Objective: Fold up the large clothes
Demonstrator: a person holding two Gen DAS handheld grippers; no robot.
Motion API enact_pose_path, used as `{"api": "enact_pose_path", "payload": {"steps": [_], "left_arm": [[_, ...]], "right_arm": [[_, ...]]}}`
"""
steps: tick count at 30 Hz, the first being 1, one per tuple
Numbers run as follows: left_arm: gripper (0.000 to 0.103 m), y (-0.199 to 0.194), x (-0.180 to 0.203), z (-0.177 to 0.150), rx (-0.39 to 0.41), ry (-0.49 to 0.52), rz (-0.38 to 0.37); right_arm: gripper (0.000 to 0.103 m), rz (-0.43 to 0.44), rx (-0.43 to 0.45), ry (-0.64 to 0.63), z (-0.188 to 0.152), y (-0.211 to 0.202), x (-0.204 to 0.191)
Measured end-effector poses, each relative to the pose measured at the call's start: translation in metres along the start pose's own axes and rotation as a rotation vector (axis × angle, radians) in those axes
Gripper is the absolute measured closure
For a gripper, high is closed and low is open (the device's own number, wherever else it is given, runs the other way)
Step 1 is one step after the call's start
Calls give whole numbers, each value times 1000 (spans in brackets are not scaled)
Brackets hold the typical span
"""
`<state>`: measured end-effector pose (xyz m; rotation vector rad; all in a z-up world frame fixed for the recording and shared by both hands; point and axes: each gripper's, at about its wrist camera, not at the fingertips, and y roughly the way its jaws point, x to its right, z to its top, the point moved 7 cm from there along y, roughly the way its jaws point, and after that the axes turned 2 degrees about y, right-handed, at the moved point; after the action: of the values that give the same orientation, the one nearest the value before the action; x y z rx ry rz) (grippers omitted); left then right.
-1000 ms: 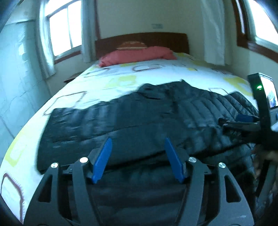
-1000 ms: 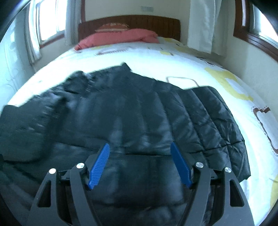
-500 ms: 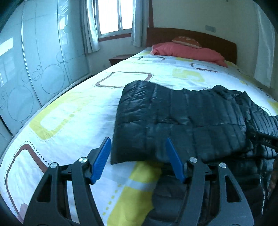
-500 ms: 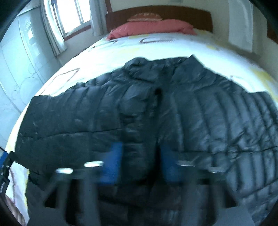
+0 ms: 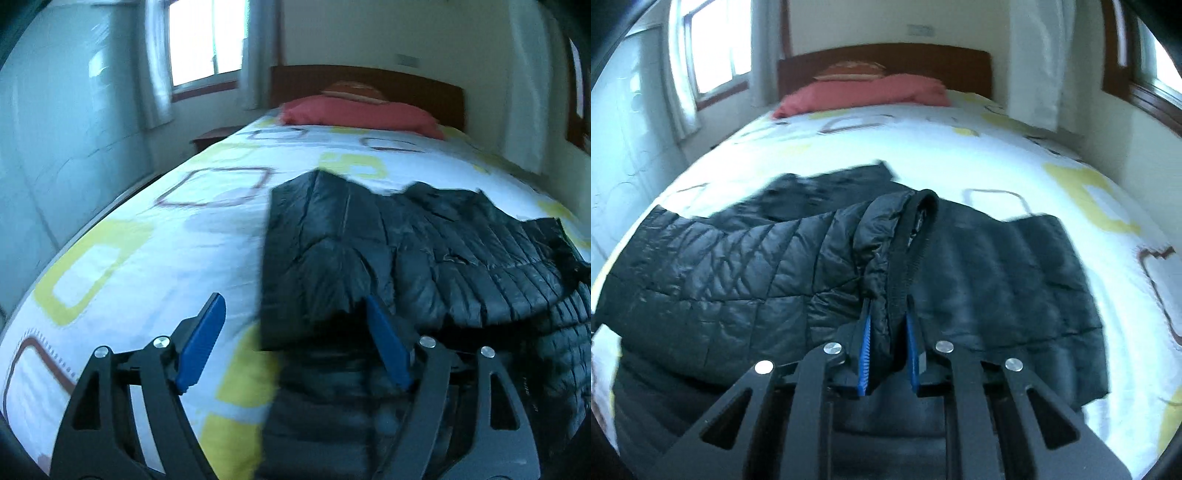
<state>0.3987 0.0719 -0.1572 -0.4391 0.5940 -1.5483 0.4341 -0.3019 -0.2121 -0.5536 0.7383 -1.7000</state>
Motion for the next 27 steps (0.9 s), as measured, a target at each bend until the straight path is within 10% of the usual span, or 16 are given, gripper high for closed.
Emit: {"api": "enact_pose_path", "payload": {"steps": [7, 12, 17, 27], "left_arm": [[25, -7, 55, -5, 25, 117, -99], [25, 18, 43, 0, -32, 37, -90], [25, 43, 24, 28, -40, -50, -53], [26, 137, 31, 32, -213, 24, 80]], "right_arm": [[86, -57, -61, 75, -23, 24, 57], [59, -84, -38, 61, -15, 9, 69], [50, -46, 77, 109, 22, -12, 56], [46, -16, -63, 34, 21, 85, 11]]}}
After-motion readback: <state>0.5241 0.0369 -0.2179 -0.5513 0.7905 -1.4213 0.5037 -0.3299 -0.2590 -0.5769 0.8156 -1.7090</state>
